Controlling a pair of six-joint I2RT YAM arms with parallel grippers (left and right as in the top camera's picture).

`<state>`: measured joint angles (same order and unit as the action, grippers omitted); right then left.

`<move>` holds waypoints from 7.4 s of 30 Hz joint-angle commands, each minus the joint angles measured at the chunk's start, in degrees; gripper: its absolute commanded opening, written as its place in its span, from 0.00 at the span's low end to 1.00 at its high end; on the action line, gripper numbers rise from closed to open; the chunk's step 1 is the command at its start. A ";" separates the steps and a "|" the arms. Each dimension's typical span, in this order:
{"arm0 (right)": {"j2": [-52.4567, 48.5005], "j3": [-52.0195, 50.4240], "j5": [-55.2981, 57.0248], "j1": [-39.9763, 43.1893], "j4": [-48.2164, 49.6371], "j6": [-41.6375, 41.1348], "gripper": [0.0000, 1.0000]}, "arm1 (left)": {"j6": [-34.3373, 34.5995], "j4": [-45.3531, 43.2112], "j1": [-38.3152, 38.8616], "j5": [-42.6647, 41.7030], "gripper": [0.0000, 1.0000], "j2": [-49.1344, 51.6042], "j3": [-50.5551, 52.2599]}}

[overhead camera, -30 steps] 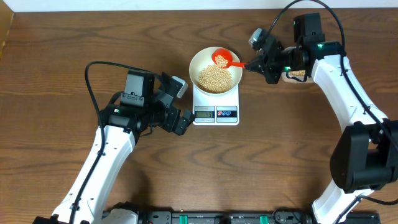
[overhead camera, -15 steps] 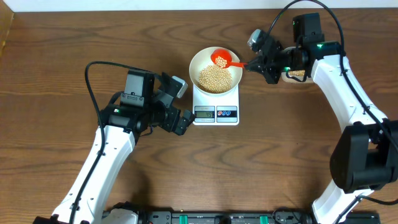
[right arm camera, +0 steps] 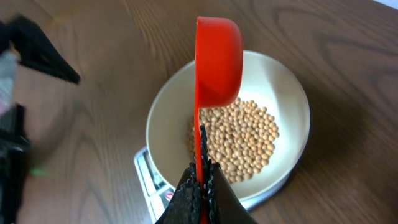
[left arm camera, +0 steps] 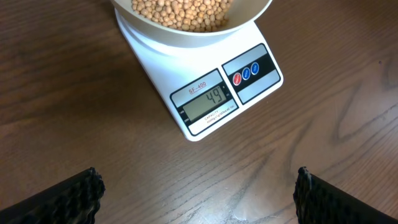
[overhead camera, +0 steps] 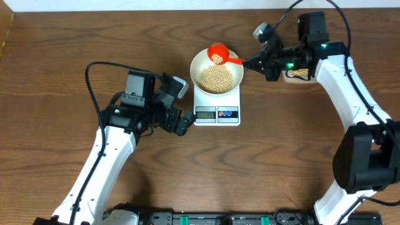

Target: Scoop item into bowl and weigh 50g on scale

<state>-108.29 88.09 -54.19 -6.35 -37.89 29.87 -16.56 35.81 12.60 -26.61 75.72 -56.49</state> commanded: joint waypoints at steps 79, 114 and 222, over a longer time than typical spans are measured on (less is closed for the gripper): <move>1.64 -0.04 20.70 24.92 -10.91 1.18 0.01 | -0.35 0.15 0.02 0.33 1.00 0.15 0.02; 11.82 -0.04 59.43 7.85 -12.11 5.75 0.01 | -0.35 0.15 0.02 0.33 1.00 0.15 0.02; -4.11 -0.02 32.72 -14.62 -0.85 6.14 0.01 | -0.35 0.15 0.02 0.33 1.00 0.15 0.02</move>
<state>-110.98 87.99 -19.18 -21.65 -38.85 38.65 -16.56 35.81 12.60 -26.61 75.72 -56.49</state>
